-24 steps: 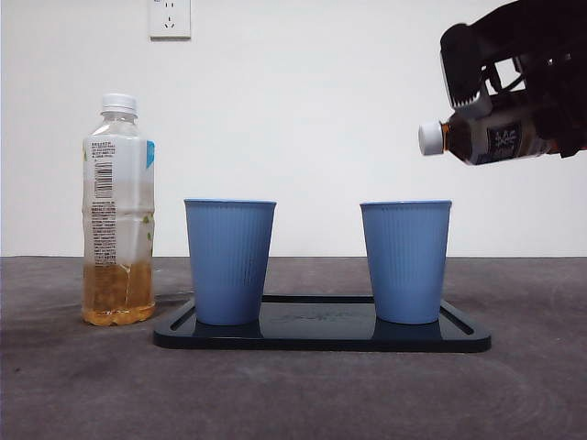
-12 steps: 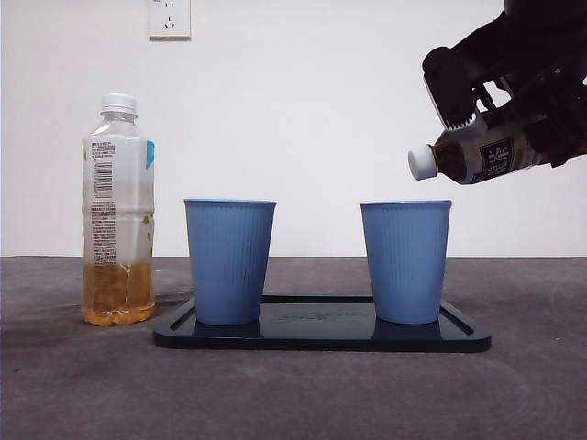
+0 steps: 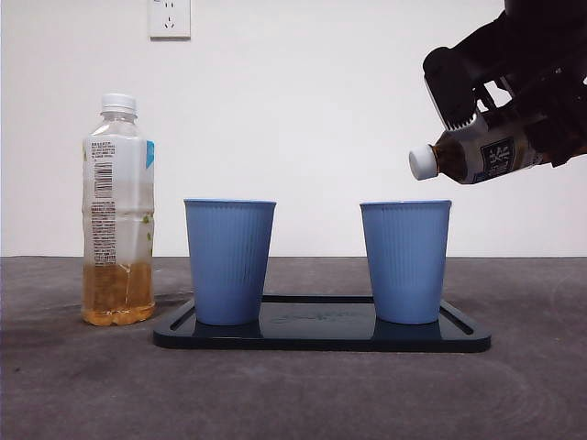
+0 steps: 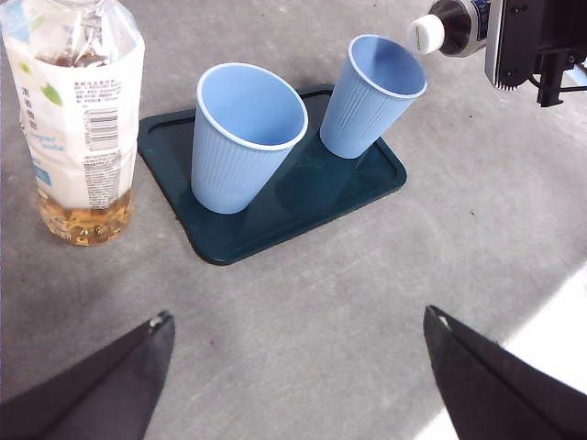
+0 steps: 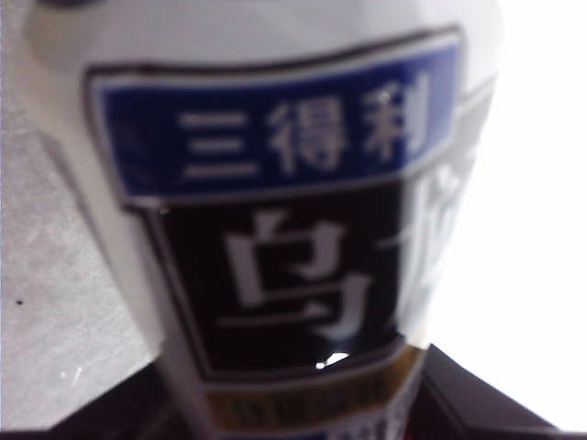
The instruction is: Pour the drink into the cup
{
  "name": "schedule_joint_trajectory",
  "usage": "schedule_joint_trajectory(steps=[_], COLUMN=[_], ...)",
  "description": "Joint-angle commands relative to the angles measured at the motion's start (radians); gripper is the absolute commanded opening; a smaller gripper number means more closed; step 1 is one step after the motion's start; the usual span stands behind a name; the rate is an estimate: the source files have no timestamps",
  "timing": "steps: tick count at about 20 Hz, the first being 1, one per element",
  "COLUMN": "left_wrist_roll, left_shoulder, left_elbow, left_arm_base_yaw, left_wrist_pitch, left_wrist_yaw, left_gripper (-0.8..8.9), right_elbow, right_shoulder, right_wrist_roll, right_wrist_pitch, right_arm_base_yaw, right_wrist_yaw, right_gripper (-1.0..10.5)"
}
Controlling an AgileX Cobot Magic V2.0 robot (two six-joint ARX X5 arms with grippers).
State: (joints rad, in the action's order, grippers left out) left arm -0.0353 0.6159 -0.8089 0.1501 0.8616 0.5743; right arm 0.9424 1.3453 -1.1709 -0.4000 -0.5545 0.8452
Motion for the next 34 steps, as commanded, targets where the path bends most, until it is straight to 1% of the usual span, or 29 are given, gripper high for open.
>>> schedule_joint_trajectory(steps=[1,2,4,7,8,9,10,11,12,13,14,17,20,22,24,27,34], left_wrist_roll=[-0.005,-0.005,-0.005,-0.005,-0.005,-0.005,-0.005,-0.005,-0.005,-0.005,-0.005,-0.001,-0.001,-0.001,0.0,-0.001,-0.001], left_shoulder=[0.005,0.005,0.005,0.005,0.005,0.005,0.005,0.005,0.005,0.005,0.005,0.005,0.005,0.005,0.005,0.005,0.005], left_elbow=[-0.021,-0.021,-0.021,-0.021,-0.021,-0.021,-0.021,-0.021,-0.021,-0.021,-0.021,-0.021,-0.021,-0.021,-0.021,-0.021,-0.021], left_arm_base_yaw=[0.003,0.003,0.003,0.003,0.003,0.003,0.003,0.003,0.003,0.003,0.003,0.003,0.003,0.003,0.003,0.003,0.003], left_wrist_pitch=[-0.009,-0.009,-0.009,-0.009,-0.009,-0.009,-0.009,-0.008,-0.009,-0.009,-0.009,-0.009,-0.01,-0.009,-0.009,-0.008,-0.004], left_wrist_yaw=[0.001,0.001,0.001,0.001,0.001,0.001,0.001,0.001,0.001,0.001,0.001,0.001,0.001,0.001,0.001,0.001,0.001], left_gripper=[4.38,4.38,4.38,4.38,4.38,4.38,4.38,4.38,4.38,4.38,4.39,4.39,4.39,4.39,4.39,4.39,4.39], right_elbow=[0.04,0.041,0.047,0.055,0.055,0.055,0.055,0.054,0.052,0.045,0.033,-0.047,-0.171,-0.262,-0.351,-0.433,-0.462], right_shoulder=[-0.001,-0.005,-0.026,-0.092,-0.118,-0.151,-0.178,-0.207,-0.229,-0.248,-0.264,-0.303,-0.315,-0.307,-0.29,-0.23,0.024], right_wrist_roll=[0.129,0.188,0.32,0.574,0.658,0.763,0.85,0.942,0.998,1.04,1.057,1.115,1.204,1.262,1.307,1.341,1.343], right_wrist_pitch=[0.035,0.032,0.019,-0.019,-0.03,-0.039,-0.043,-0.042,-0.032,-0.008,0.02,0.136,0.333,0.483,0.649,0.808,1.055], right_arm_base_yaw=[-0.006,-0.004,0.002,0.008,0.018,0.037,0.057,0.087,0.119,0.154,0.182,0.246,0.298,0.316,0.33,0.332,0.332], right_wrist_yaw=[0.031,0.028,-0.014,-0.14,-0.193,-0.269,-0.339,-0.43,-0.517,-0.596,-0.643,-0.743,-0.847,-0.882,-0.902,-0.901,-0.906], right_gripper=[1.4,1.4,1.4,1.4,1.4,1.4,1.4,1.4,1.4,1.4,1.4,1.4,1.4,1.4,1.4,1.4,1.4])
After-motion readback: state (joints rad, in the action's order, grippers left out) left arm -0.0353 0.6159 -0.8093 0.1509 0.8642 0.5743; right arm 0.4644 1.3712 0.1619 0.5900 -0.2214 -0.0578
